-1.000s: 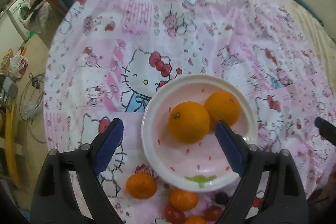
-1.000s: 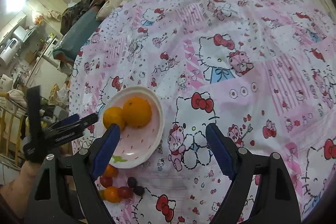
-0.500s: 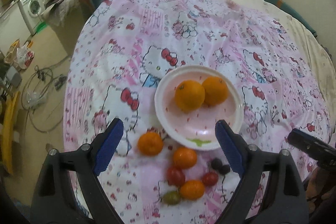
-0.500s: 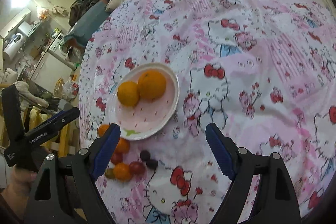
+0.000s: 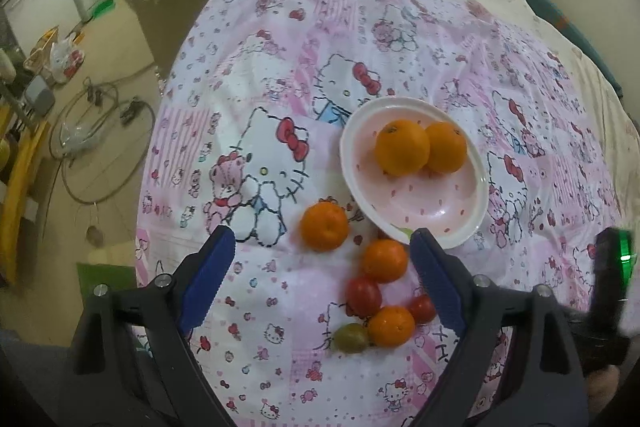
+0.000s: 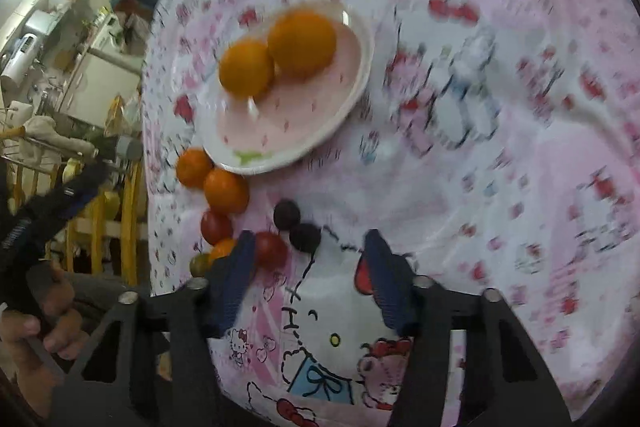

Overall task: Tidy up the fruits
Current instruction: 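Reach the right tool to a dark berry and grasp it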

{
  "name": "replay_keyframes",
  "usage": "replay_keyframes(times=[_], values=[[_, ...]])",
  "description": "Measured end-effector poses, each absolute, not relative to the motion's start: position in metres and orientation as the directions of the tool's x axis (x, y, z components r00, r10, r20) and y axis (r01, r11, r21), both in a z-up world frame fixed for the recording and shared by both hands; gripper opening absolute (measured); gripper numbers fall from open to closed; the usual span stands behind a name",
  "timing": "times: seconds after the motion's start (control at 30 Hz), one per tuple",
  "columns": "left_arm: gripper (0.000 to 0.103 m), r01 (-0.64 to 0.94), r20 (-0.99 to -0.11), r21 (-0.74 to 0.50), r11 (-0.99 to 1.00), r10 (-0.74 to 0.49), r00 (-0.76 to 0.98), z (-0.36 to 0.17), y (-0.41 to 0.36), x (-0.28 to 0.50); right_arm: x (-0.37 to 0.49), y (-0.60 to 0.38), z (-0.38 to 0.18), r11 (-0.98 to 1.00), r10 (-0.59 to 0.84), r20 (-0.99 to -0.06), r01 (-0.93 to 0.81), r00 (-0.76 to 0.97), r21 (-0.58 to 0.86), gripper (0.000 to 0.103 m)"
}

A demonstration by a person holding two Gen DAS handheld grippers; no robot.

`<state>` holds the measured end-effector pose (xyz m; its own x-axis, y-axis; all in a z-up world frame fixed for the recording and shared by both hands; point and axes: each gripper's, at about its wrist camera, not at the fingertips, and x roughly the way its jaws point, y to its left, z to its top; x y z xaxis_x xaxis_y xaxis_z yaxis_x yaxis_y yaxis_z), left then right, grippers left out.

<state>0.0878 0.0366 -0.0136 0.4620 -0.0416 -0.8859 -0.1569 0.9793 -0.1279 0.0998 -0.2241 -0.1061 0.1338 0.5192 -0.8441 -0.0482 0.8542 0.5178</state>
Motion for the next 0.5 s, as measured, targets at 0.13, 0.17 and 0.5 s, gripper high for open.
replay_keyframes(times=[0.13,0.17,0.5], values=[[0.087,-0.176,-0.889,-0.138,0.975,-0.043,0.456,-0.016,0.045,0.087,0.106,-0.213,-0.124,0.854,0.518,-0.851,-0.004,0.090,0.519,0.039],[0.087,-0.179,-0.890,-0.138,0.974,-0.042,0.454,-0.017,0.047,0.086,0.108,-0.211,-0.126,0.856,0.516,-0.852,-0.001,0.085,0.518,0.038],[0.087,-0.202,-0.897,-0.117,0.972,-0.016,0.443,-0.022,0.064,0.080,0.111,-0.189,-0.134,0.898,0.440,-0.896,-0.047,0.048,0.438,0.029]])
